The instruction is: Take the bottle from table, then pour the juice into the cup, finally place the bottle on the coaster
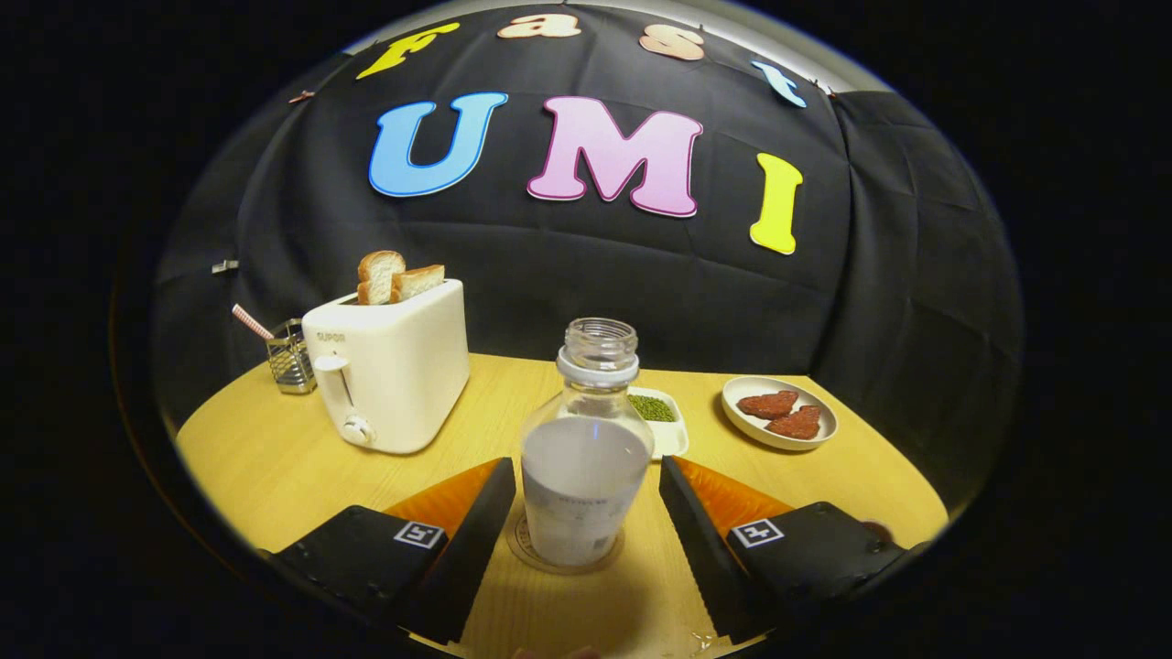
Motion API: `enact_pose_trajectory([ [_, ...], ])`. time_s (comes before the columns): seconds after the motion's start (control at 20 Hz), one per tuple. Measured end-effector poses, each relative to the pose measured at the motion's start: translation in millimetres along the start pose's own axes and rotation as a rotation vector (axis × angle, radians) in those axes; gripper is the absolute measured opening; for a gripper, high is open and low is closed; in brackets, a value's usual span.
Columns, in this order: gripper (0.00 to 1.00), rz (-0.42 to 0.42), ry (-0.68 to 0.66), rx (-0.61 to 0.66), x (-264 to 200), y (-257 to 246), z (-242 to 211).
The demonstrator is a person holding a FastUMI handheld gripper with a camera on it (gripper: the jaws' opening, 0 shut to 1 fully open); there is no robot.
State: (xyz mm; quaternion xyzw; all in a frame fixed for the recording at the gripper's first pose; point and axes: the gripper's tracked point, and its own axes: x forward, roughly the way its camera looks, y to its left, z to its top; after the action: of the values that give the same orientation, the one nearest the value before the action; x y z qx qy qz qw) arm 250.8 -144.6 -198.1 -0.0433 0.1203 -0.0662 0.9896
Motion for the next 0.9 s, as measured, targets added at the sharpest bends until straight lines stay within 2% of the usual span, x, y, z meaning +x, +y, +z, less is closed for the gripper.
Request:
enact_pose_trajectory([
  [0.2,0.98,0.010,-0.008,0.007,-51.4,-7.5,23.3],
  [0.35,0.97,-0.032,-0.035,-0.023,-94.9,-27.0,52.4],
  [0.4,0.97,-0.039,-0.048,-0.016,-126.1,-24.3,64.9],
  [0.5,0.97,-0.028,-0.090,0.010,-154.5,-20.6,90.3],
  [0.6,0.97,-0.046,-0.116,-0.015,-188.5,-26.7,110.5],
  [0.8,0.97,-0.022,-0.189,-0.077,-261.3,-8.9,133.7],
  [0.9,0.97,-0.013,-0.214,-0.068,-275.3,-6.3,132.8],
])
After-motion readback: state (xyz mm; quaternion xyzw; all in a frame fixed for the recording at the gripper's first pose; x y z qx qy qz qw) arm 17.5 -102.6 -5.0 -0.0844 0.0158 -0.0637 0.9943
